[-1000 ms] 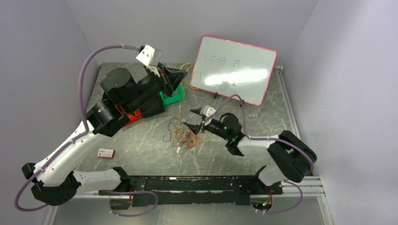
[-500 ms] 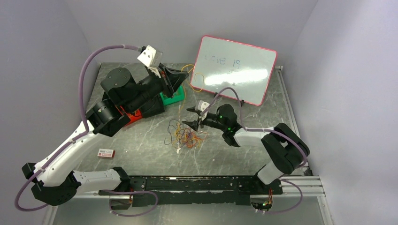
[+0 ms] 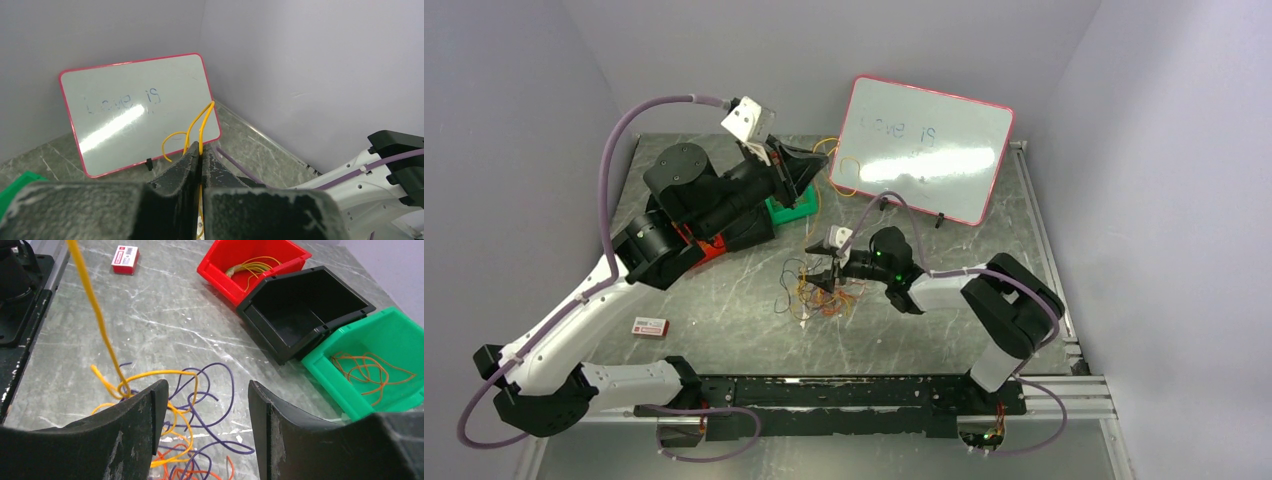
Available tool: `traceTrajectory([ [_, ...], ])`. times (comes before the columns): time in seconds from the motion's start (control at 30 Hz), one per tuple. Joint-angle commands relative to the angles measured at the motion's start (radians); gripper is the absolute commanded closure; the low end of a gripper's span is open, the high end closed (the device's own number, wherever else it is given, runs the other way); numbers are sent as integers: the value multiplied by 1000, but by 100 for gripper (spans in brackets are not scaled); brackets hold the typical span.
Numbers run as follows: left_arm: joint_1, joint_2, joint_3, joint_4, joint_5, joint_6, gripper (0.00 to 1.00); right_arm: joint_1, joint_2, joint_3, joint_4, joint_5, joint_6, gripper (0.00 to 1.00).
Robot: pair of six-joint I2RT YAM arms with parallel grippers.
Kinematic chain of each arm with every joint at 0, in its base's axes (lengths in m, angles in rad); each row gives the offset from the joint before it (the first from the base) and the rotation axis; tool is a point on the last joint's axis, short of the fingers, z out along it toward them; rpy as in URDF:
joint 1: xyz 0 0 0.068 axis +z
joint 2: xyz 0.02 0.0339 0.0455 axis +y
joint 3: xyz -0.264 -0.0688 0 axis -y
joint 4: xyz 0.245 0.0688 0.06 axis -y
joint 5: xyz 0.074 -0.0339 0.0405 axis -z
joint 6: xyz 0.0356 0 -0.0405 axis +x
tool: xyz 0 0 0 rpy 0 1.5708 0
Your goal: Untangle the cables
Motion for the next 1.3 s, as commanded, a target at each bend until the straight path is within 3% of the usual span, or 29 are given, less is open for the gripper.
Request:
traceTrajectory([
  [0.0, 6, 6, 29, 9, 36, 3, 93, 15, 51, 37, 113, -3, 41, 37],
  [0.3, 6, 7, 23, 14, 43, -3, 93, 25, 178, 96, 293, -42, 154, 46],
  [0.47, 6, 6, 14, 16, 39, -7, 93, 34, 222, 97, 429, -40, 256, 74],
  [0.53, 6, 0, 9, 8, 23, -9, 93, 33, 220, 81, 473, 2, 291, 90],
  [0.6, 6, -14, 3, -14, -16, -13, 93, 26, 186, 61, 462, 72, 298, 100],
  [0.77, 6, -124, -70, -86, -246, -40, 93, -25, 7, -21, 365, 258, 331, 100],
  [0.83, 6, -166, -102, -130, -360, -63, 93, -53, -94, -54, 297, 356, 362, 100],
  [1.07, 5, -325, -135, -432, -736, -228, 93, -232, -416, 36, -372, 599, 394, 100],
  [1.27, 6, -419, -44, -708, -945, -363, 93, -375, -502, 95, -651, 792, 376, 100],
])
